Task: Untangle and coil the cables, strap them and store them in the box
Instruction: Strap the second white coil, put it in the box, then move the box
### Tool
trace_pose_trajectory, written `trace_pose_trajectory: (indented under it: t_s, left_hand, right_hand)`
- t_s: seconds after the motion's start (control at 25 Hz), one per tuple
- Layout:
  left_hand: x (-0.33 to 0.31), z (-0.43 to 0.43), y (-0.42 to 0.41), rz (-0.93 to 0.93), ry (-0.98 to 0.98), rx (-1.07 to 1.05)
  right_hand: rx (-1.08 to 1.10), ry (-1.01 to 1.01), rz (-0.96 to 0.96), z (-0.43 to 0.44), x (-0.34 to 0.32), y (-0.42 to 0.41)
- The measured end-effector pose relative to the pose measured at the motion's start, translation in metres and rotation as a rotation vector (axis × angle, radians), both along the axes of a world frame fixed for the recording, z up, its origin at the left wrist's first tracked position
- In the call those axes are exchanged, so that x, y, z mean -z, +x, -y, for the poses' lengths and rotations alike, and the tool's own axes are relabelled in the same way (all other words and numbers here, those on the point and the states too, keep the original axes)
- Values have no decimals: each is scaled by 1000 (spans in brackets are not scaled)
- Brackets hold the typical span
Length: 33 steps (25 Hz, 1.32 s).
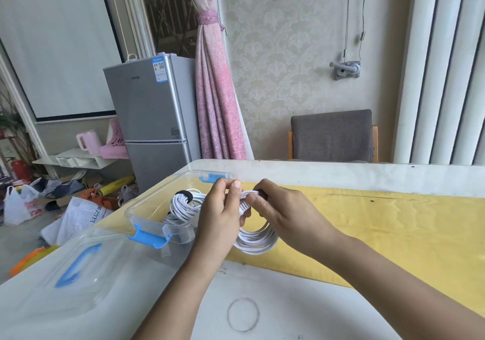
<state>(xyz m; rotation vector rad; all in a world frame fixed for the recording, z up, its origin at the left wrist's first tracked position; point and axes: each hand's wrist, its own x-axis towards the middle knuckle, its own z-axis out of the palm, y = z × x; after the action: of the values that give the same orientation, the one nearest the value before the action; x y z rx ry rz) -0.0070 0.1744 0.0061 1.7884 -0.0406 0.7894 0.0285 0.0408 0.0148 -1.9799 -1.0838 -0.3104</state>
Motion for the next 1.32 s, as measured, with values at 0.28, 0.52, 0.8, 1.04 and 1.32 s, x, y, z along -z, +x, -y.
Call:
trace_pose_trajectory:
  t_s: [0.28, 0.52, 0.8, 1.04, 1.32]
  left_hand:
    - [1, 12, 0, 32, -179, -25]
    - [8, 11, 3, 110, -133, -138]
    - [-7, 2, -3, 94, -335, -90]
    - [-30, -21, -17, 96, -326, -45]
    - [-58, -66, -12, 100, -293, -246]
  right_hand:
    - [64, 234, -121, -3, 8, -5]
    - [129, 360, -320, -10, -6, -20]
    - [103, 428, -302, -12, 10, -28]
    - [361, -37, -288, 1, 71, 10]
    - [333, -344, 53, -8, 76, 10]
